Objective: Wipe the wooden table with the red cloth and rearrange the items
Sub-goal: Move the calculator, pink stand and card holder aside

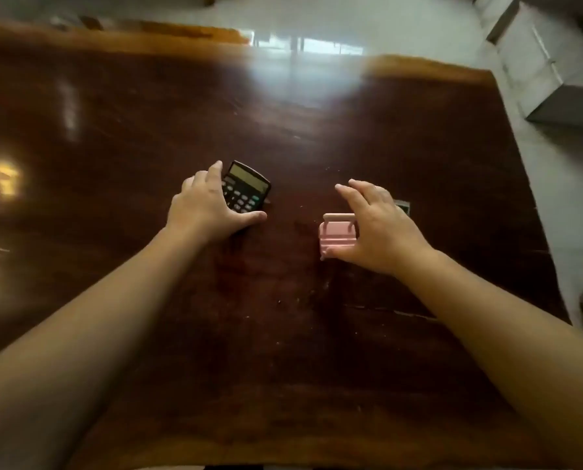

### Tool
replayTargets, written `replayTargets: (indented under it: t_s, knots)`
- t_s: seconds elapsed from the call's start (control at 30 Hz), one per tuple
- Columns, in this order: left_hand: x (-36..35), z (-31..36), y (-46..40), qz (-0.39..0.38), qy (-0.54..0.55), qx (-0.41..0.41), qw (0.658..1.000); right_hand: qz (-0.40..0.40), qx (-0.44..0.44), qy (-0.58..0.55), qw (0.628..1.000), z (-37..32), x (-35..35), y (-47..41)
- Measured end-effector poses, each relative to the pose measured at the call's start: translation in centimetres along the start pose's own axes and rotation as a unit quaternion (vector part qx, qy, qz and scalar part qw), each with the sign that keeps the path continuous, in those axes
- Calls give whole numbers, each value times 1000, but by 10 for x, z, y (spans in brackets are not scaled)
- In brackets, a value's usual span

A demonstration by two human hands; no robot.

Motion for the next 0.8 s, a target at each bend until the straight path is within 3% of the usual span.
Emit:
replayTargets:
  t_s: [0.33, 0.63, 0.8]
  knots:
    - [-72, -47, -62, -45, -67, 25, 996, -71, 25, 124, 989, 15, -86, -25]
    - [-88, -52, -83, -26, -119, 13, 992, -21, 43, 120, 992, 21, -96, -29]
    - [-81, -57, -89, -28, -86, 49, 995, 1, 30, 85, 996, 13, -84, -34]
Point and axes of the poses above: each hand's wrist, its own y-axis away from the middle knuckle, its own x-axis out of the back of the hand, z = x × y, the point moved 4 cm from there along -y, towards the middle knuckle, and after that the axes turned 5 degrees about y, right-handed, at the moved point
